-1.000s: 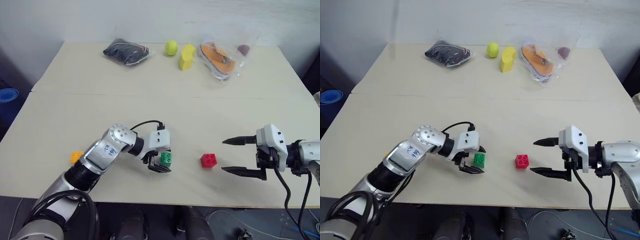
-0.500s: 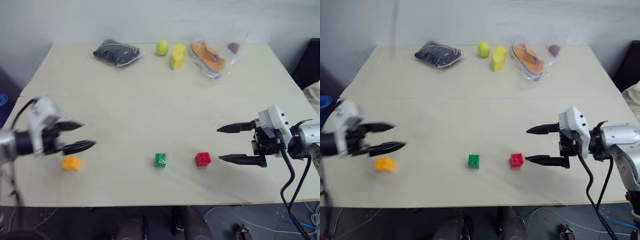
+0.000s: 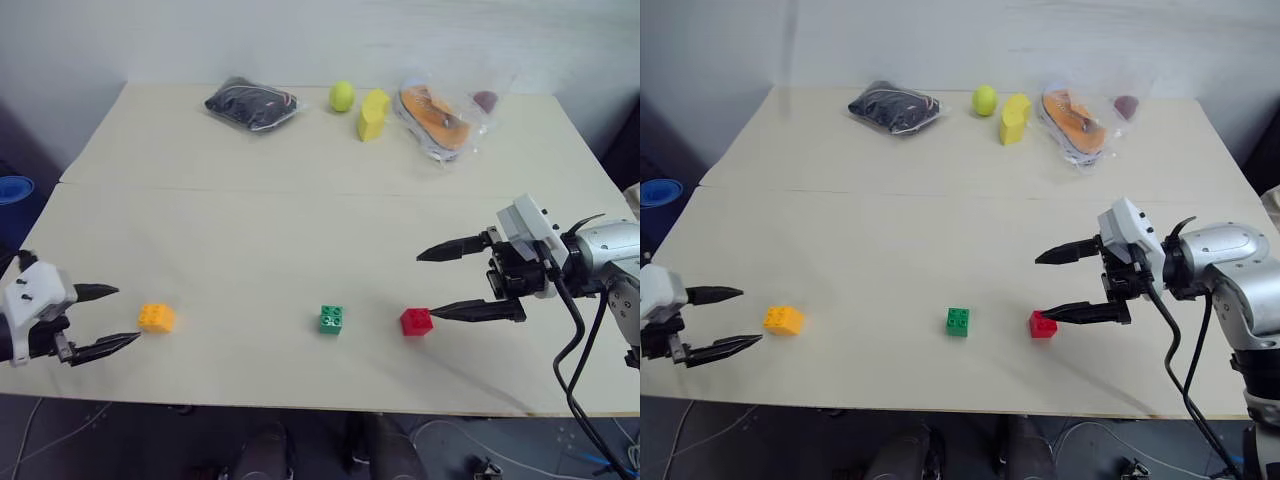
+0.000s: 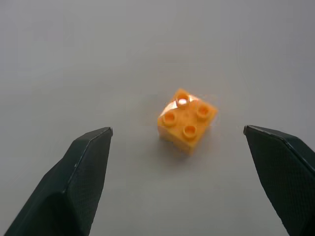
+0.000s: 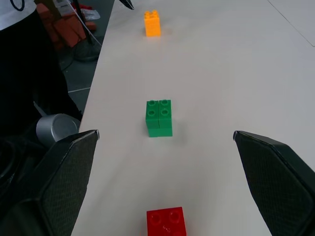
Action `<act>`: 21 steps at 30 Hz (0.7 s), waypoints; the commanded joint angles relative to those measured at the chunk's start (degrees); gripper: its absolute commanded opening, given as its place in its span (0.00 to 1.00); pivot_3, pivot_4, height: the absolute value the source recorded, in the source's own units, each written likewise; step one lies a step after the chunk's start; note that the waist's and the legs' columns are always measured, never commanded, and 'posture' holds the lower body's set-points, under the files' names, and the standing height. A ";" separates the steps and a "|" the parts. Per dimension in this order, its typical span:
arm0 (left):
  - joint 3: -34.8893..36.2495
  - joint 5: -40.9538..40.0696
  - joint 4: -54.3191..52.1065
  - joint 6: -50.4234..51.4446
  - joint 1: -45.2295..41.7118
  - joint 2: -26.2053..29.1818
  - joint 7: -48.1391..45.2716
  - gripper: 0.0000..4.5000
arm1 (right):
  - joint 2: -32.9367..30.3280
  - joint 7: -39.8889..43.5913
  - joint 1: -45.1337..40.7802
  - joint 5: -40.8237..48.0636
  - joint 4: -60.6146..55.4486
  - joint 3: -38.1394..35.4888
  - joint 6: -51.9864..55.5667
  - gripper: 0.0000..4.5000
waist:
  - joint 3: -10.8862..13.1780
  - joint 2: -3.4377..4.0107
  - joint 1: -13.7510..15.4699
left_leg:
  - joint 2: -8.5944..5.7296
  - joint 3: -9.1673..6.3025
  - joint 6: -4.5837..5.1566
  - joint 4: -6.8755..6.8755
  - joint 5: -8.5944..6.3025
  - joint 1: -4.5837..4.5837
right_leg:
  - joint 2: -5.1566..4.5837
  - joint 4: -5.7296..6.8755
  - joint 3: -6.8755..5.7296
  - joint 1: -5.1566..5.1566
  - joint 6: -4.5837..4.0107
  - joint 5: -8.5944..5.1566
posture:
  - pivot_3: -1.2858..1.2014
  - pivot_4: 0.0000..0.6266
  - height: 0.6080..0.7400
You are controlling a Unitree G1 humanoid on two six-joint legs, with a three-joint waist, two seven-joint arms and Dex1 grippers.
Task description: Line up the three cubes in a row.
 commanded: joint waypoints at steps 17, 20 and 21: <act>-23.01 5.85 24.45 -21.94 -20.69 5.67 -11.61 0.66 | -1.95 -3.14 7.92 2.11 -7.71 -7.04 2.16 1.00 | 0.00 0.00 -0.70 | 0.07 0.23 0.02 0.06 -0.01 0.00 | 0.25 0.29 0.08 -0.04 0.01 0.00 | 0.52 0.24 1.00; -23.41 5.60 24.71 -22.53 -20.58 5.64 -11.87 0.46 | -1.83 -3.47 7.84 1.94 -7.69 -6.87 2.00 1.00 | 0.00 0.00 -0.66 | 0.07 0.23 0.02 0.07 0.00 0.00 | 0.26 0.30 0.09 -0.04 0.01 0.00 | 0.52 0.24 1.00; -23.61 5.69 24.68 -22.85 -20.35 5.73 -12.08 0.39 | -1.81 -3.55 7.84 1.90 -7.67 -6.82 1.90 1.00 | 0.00 0.00 -0.65 | 0.07 0.23 0.03 0.07 -0.01 0.00 | 0.25 0.30 0.09 -0.05 0.01 0.00 | 0.52 0.24 1.00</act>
